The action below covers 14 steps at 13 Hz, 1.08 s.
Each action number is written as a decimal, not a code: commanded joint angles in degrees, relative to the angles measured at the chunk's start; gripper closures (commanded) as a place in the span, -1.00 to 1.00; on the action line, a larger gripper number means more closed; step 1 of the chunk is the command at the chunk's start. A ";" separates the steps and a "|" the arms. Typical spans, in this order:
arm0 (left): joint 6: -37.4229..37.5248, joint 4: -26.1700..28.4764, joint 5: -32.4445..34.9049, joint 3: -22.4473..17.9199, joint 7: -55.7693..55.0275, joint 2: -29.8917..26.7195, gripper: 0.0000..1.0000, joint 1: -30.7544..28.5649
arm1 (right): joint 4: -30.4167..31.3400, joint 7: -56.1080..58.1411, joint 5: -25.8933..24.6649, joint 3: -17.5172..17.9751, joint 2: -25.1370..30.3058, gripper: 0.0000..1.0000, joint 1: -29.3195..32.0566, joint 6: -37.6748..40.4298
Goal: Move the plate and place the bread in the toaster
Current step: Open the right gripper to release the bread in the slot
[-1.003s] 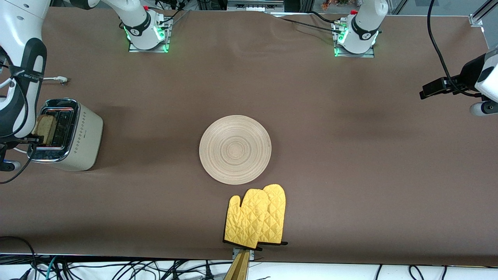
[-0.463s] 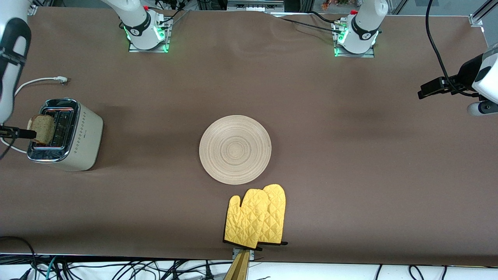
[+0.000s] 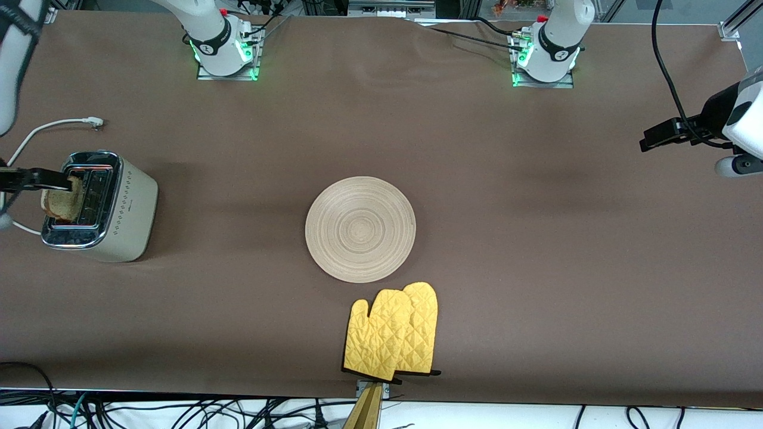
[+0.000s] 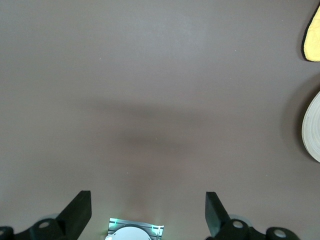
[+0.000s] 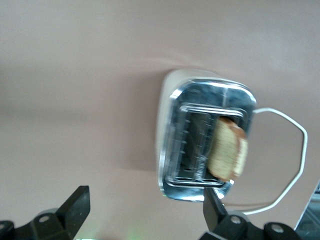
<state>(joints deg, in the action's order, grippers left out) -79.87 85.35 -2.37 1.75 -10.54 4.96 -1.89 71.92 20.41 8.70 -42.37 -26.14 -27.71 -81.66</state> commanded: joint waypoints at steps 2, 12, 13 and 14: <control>0.85 -1.15 0.70 0.36 0.34 0.40 -1.00 -0.22 | -0.73 0.42 0.35 -0.17 -0.23 -1.00 -2.09 1.68; 0.94 -1.06 0.18 0.36 0.34 0.31 -1.00 -0.22 | 0.77 -0.37 -5.61 27.05 7.33 -1.00 14.69 3.10; 0.94 -1.06 0.17 0.36 0.26 0.31 -1.00 -0.22 | 0.86 -0.45 -6.76 29.94 7.94 -1.00 17.40 1.95; 0.94 -1.15 0.17 0.36 0.26 0.31 -1.00 -0.22 | 1.12 -1.06 -8.59 33.89 8.81 -1.00 20.64 -0.23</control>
<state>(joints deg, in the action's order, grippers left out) -79.87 85.35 -2.37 1.75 -10.54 5.00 -1.89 71.60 20.17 2.97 -15.06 -19.63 -12.04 -79.04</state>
